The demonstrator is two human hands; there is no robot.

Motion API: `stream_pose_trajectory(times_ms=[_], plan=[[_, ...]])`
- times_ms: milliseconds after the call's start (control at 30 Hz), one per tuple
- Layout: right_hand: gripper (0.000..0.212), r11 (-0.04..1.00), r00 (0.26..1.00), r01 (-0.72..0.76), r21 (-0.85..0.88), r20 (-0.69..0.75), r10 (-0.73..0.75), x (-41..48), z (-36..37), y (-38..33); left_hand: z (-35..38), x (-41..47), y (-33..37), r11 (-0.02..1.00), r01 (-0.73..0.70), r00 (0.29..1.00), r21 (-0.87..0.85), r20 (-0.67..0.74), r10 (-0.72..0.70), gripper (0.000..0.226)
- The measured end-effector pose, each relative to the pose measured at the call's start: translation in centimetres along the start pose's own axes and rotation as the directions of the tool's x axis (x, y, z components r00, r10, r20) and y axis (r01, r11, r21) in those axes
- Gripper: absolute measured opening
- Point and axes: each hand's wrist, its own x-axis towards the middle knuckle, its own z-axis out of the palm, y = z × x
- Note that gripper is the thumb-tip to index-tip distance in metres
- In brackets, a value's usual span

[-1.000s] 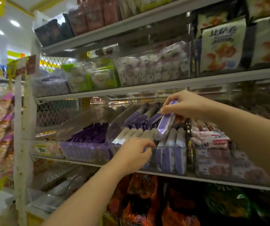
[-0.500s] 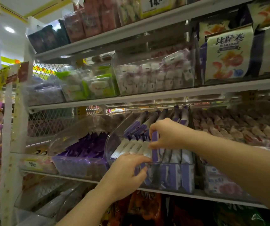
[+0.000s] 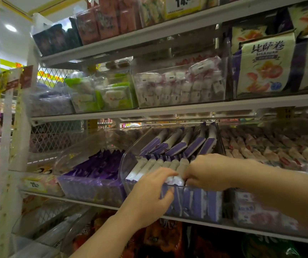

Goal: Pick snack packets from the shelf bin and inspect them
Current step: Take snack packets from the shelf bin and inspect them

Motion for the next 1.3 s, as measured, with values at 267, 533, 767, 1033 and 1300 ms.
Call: stream_pose_trajectory(times_ms=[267, 533, 767, 1033, 1300], plan=[[0.022, 0.973, 0.987, 0.156, 0.168, 0.009, -0.16, 0.4, -0.9, 0.4, 0.3, 0.5, 0.2, 0.988, -0.076, 0.996, 0.136, 0.052, 0.07, 0.034], [0.023, 0.98, 0.97, 0.183, 0.083, 0.145, -0.193, 2.3, -1.4, -0.2, 0.0, 0.0, 0.0, 0.987, -0.03, 0.998, 0.157, 0.051, 0.022, 0.033], [0.016, 0.971, 0.984, 0.162, 0.174, -0.104, -0.145, 1.3, -0.9, 1.1, 0.2, -0.2, -0.2, 0.991, 0.003, 0.998, 0.133, 0.059, -0.01, 0.031], [0.012, 0.784, 0.835, 0.086, 0.615, -0.473, 0.28, 0.4, -3.7, 2.9, -0.4, -0.1, 0.6, 0.995, 0.095, 0.991, 0.022, 0.096, -0.097, 0.033], [0.023, 0.661, 0.359, 0.326, 0.676, -0.735, 0.575, -1.7, -2.0, -1.5, -2.8, -1.3, 2.7, 0.828, 0.256, 0.908, -0.499, -0.169, -0.383, 0.03]])
